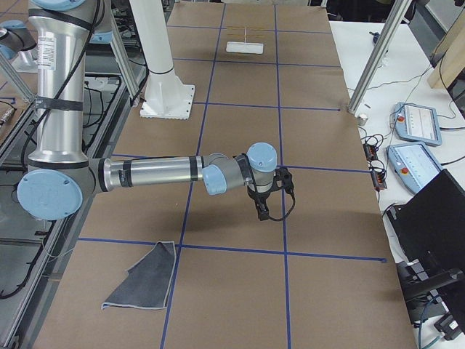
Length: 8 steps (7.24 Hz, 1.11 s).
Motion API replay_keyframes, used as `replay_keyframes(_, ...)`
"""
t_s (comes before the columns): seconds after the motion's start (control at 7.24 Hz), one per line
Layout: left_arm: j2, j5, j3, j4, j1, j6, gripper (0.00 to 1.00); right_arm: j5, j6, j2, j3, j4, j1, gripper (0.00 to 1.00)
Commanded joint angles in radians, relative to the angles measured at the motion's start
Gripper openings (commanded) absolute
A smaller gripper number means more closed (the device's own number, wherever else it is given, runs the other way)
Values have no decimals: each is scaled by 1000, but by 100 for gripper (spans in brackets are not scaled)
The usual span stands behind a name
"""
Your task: Hang towel on rack
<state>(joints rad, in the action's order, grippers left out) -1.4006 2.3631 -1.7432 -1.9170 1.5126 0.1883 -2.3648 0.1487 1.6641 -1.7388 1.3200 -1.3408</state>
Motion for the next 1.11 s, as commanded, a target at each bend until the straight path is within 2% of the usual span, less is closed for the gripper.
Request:
replay_keyframes(0.0,0,1,1,-1,0,0,98,2,61,41,-11,-54,3,100)
replay_keyframes(0.28,0,7,11,1,-2,-3,98,13,71,155,-118,-58,3,100)
replay_keyframes(0.55,0,8,17,-1,-2,-3,98,13,228,232,-168,-58,35,100)
replay_keyframes(0.83,0,8,18,-1,0,-3,98,91,383,278,-173,-54,176,100)
replay_keyframes(0.97,0,8,19,-14,0,-3,98,138,393,310,-174,-56,245,100)
